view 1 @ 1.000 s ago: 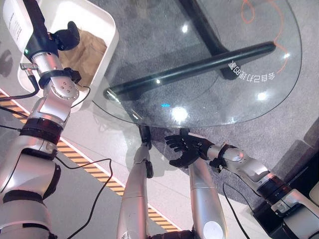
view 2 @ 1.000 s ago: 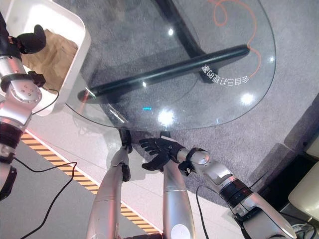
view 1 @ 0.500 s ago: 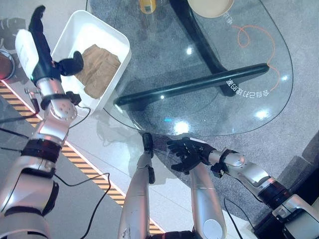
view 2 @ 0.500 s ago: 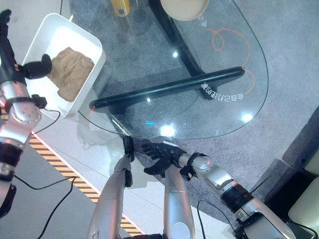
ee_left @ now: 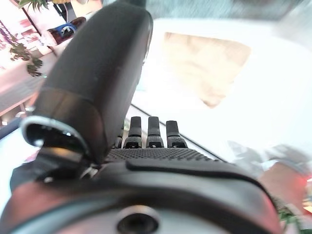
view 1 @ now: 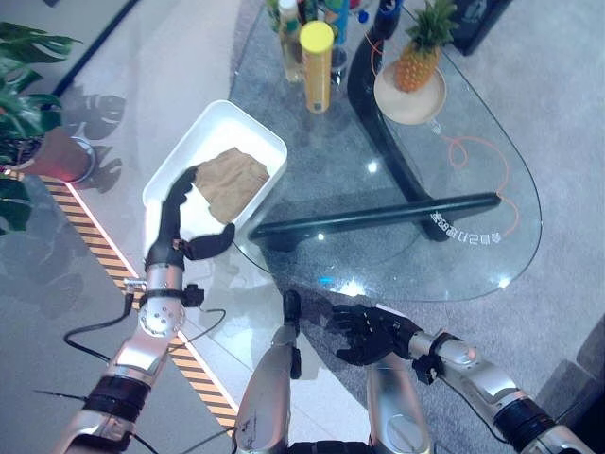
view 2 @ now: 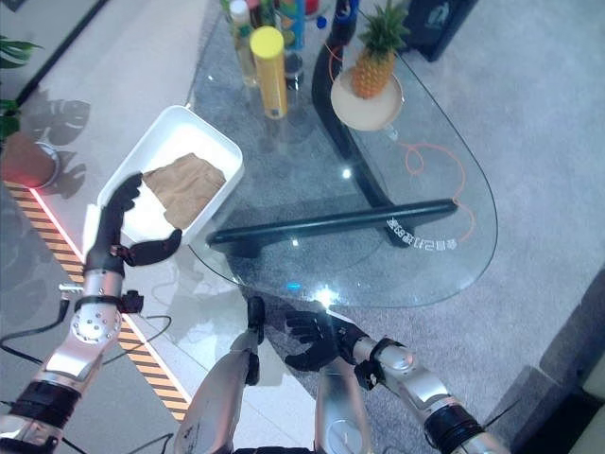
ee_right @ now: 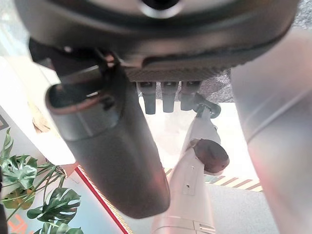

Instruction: Wipe the table with a cloth and put it in the basket.

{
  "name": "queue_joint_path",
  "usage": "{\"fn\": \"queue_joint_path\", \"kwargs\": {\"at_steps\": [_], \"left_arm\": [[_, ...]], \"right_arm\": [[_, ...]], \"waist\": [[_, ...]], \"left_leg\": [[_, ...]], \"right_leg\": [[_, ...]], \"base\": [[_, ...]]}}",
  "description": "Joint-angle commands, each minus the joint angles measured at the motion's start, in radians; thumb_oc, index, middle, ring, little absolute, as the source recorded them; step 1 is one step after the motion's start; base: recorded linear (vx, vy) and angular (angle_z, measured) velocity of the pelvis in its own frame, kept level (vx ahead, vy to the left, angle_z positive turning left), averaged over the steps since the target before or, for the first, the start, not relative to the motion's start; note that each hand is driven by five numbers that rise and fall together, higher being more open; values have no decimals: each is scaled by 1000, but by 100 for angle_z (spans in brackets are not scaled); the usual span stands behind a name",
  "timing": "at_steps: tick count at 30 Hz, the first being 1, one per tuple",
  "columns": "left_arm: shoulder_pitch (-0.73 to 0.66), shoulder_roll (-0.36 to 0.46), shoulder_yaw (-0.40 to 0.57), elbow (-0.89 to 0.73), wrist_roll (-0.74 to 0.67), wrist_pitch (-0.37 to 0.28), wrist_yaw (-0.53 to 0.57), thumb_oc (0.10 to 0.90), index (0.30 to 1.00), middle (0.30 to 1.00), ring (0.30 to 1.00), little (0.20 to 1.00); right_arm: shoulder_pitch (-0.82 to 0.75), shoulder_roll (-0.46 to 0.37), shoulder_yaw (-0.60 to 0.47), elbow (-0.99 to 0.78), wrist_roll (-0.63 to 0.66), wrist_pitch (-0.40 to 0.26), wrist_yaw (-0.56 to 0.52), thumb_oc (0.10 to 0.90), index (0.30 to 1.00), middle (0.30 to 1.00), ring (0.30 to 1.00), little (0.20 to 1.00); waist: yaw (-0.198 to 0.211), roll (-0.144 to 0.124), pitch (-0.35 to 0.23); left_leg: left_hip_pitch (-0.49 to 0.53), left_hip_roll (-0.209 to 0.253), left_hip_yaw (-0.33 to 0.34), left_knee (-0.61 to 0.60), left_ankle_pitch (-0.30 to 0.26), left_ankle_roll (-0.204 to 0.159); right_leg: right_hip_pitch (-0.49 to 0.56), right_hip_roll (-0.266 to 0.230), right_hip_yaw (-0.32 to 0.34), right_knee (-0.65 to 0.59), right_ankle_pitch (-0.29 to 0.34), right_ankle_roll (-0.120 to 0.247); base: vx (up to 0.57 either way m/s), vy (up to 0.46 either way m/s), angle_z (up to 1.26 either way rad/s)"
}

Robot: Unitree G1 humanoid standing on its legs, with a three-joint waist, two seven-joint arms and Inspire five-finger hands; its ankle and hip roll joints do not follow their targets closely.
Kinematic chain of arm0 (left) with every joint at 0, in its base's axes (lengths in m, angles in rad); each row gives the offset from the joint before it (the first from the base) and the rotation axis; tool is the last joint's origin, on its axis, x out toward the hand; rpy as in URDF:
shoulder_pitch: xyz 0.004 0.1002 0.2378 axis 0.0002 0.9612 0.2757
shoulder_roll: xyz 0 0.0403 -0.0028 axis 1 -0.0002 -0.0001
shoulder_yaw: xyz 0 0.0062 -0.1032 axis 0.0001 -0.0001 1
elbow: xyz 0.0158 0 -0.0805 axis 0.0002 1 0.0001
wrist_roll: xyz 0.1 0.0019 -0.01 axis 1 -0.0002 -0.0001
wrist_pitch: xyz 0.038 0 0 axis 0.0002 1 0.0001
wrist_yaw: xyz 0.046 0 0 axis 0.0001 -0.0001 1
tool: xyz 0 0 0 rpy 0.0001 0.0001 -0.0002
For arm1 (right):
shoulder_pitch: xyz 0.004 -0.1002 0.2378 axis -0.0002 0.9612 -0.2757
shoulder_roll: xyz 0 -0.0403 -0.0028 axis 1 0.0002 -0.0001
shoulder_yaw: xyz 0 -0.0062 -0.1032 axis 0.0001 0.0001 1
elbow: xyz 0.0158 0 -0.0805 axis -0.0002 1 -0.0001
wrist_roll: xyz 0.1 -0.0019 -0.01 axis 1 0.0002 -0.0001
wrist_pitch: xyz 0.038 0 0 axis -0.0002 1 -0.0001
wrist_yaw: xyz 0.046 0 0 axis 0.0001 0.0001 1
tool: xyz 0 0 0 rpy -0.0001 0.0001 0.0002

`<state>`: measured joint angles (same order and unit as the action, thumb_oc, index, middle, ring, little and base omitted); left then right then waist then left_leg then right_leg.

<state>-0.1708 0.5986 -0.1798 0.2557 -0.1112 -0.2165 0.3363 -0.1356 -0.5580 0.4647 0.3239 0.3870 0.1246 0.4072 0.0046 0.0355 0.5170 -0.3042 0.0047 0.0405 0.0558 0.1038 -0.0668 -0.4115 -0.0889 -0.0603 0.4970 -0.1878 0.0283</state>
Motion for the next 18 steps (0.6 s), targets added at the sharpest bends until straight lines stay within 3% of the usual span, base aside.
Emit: {"fn": "queue_joint_path", "kwargs": {"at_steps": [1, 8, 12, 18], "left_arm": [[17, -19, 26, -12, -79, -49, -41, 800, 900, 900, 900, 900], [162, -129, -18, 118, -177, 9, -149, 800, 900, 900, 900, 900], [223, -199, -72, 273, -180, 33, -241, 800, 900, 900, 900, 900], [242, -274, -124, 437, -187, 91, -275, 800, 900, 900, 900, 900]], "right_arm": [[57, 64, 5, 29, -25, -61, 36, 800, 900, 900, 900, 900], [123, 137, -40, 144, -30, -15, 52, 800, 900, 900, 900, 900], [134, 184, -49, 251, -29, 7, 25, 800, 900, 900, 900, 900], [137, 221, -46, 374, -26, 29, 5, 800, 900, 900, 900, 900]], "waist": [[-14, -45, -157], [13, -54, -256], [28, -60, -316], [29, -64, -372]], "left_leg": [[23, -98, -62, 147, -132, 32], [133, -78, -84, 84, -131, 24], [187, -58, -90, 44, -122, 21], [247, -36, -85, 13, -125, 16]], "right_leg": [[174, 33, -16, -368, 166, 13], [307, 38, -38, -446, 171, 17], [362, 41, -54, -474, 174, 21], [419, 48, -55, -506, 175, 27]], "base": [[10, -58, 7], [50, -112, 15], [41, -94, 17], [51, -58, 5]]}}
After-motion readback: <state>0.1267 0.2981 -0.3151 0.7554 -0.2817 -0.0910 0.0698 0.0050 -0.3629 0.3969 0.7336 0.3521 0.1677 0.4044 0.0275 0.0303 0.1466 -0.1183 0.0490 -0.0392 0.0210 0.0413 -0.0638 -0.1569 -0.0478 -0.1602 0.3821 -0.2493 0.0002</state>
